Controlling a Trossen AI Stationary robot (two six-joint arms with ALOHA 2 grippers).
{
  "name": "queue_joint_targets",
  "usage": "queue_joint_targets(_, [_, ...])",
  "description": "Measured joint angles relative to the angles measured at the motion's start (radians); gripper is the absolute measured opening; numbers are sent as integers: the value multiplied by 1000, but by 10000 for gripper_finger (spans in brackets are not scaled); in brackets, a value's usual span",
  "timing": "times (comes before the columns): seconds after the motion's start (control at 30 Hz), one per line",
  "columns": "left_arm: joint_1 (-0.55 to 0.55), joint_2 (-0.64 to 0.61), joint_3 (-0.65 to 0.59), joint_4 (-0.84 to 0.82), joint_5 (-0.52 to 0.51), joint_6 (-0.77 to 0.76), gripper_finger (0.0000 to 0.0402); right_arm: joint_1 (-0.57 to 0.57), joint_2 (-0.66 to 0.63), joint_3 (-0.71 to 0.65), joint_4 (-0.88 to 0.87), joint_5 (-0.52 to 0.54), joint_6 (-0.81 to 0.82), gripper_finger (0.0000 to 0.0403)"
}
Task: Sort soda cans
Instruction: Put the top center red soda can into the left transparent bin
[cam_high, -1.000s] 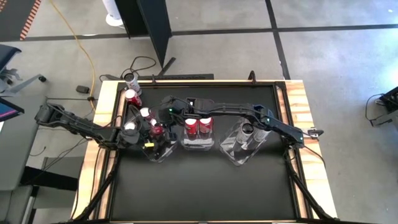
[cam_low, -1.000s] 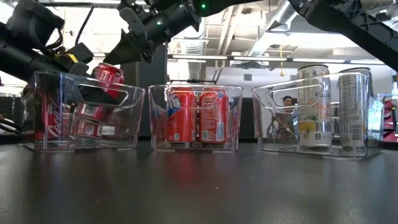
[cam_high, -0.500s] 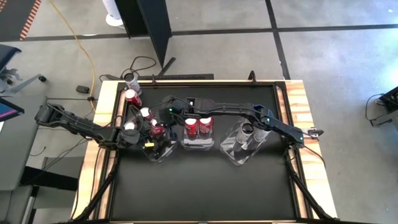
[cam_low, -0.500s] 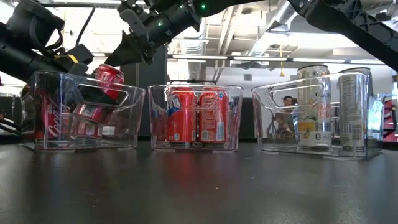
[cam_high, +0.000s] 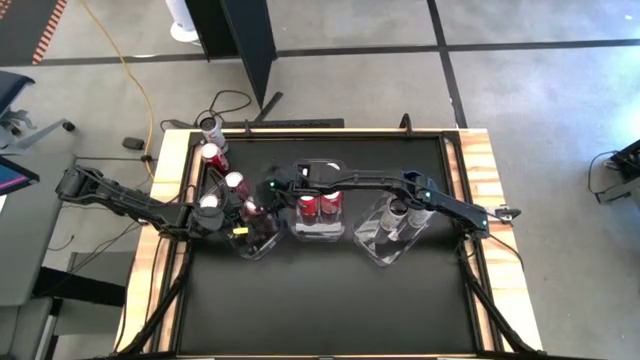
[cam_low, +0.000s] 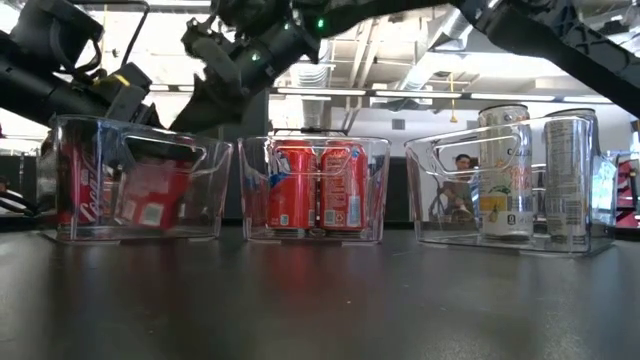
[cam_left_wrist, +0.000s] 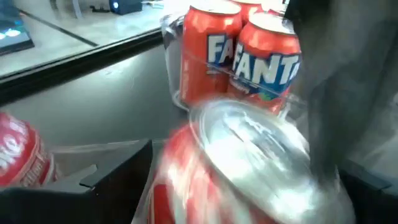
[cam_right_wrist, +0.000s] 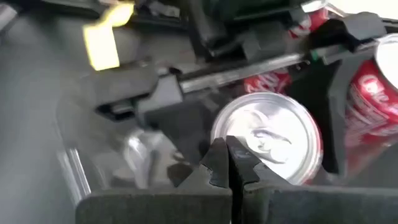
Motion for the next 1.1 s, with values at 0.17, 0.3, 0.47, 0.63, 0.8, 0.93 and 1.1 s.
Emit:
queue_joint_targets(0.17, [1, 0, 0, -9, -2, 3, 371, 1, 18, 3, 9, 7, 3, 0])
queue_joint_targets(0.3, [1, 0, -1, -13, -9, 7, 371, 0, 18, 3, 21, 9, 2, 0])
queue_joint_targets(0.47, [1, -1, -1, -11, -14, 37, 371, -1, 17, 3, 47, 14, -4, 0])
queue_joint_targets(0.63, [1, 0, 5, -10, -18, 52, 371, -2, 17, 3, 75, 22, -28, 0])
queue_joint_targets(0.8, [1, -1, 5, 1, -20, 78, 370, -3, 17, 3, 92, 23, -48, 0])
queue_joint_targets(0.93, [1, -25, 5, 20, -28, 115, 370, -3, 17, 3, 119, 27, -63, 0])
queue_joint_targets(1.1, [1, -80, 5, 17, -35, 155, 370, -4, 17, 3, 131, 29, -88, 0])
